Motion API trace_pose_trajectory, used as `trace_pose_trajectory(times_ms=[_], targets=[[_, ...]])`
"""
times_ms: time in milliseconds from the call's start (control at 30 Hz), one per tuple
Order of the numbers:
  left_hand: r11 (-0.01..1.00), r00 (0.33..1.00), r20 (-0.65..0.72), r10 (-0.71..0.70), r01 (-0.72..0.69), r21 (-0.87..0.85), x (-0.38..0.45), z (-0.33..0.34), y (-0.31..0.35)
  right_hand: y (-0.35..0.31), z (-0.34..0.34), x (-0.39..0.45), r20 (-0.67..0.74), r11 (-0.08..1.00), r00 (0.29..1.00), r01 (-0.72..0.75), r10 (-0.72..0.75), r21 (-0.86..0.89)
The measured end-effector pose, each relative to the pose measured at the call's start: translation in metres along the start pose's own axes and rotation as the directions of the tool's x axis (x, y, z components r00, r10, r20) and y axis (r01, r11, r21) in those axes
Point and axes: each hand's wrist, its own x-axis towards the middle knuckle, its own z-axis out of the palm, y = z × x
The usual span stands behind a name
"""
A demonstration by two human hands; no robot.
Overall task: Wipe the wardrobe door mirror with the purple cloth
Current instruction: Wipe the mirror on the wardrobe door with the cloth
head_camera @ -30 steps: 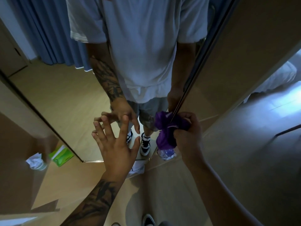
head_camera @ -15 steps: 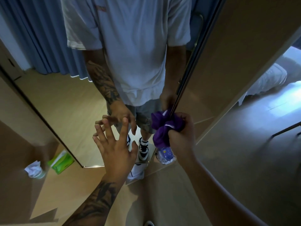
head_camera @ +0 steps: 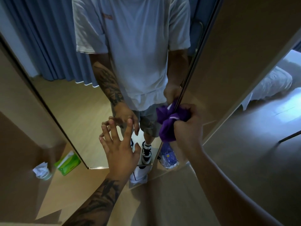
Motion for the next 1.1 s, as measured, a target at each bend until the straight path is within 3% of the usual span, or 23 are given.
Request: trace_pose_trajectory(times_ms=[133,267,467,533,633,733,833,933,1100], targets=[[1.000,1.000,-0.005,-0.001,0.001,0.019,0.000,-0.002,0.001,-0.014,-0.002,-0.012,-0.055,0.989,0.992,0.121,-0.117,0.080],[0.999,1.000,0.001,0.014,-0.014,0.040,-0.002,-0.005,0.001,0.002,0.000,-0.017,0.078,1.000,0.997,0.016,-0.016,0.003],[0.999,1.000,0.010,0.013,-0.013,0.039,-0.003,-0.011,0.003,-0.016,-0.009,0.004,-0.068,0.982,0.986,0.159,-0.152,0.098],[1.000,1.000,0.014,0.010,-0.010,0.021,-0.003,-0.014,0.004,-0.006,-0.005,-0.003,-0.008,0.988,0.994,0.106,-0.106,0.110],[1.000,0.999,0.038,-0.002,0.001,0.008,-0.004,-0.019,0.007,0.008,-0.002,-0.003,0.102,1.000,0.995,-0.005,0.005,-0.005],[1.000,0.998,0.061,-0.015,0.014,0.011,-0.004,-0.023,0.010,-0.016,-0.010,0.016,0.108,0.996,0.994,-0.025,0.034,-0.087],[0.999,0.997,0.068,-0.028,0.026,0.023,-0.005,-0.024,0.011,-0.038,-0.016,0.019,0.033,0.997,0.997,0.073,-0.074,0.030],[0.999,0.995,0.090,-0.048,0.046,0.026,-0.004,-0.026,0.012,-0.020,-0.010,-0.002,0.016,0.990,0.998,0.055,-0.058,0.128],[0.999,0.996,0.091,-0.027,0.024,0.036,-0.006,-0.032,0.009,-0.005,-0.009,-0.001,0.183,0.996,0.979,-0.078,0.086,-0.051]])
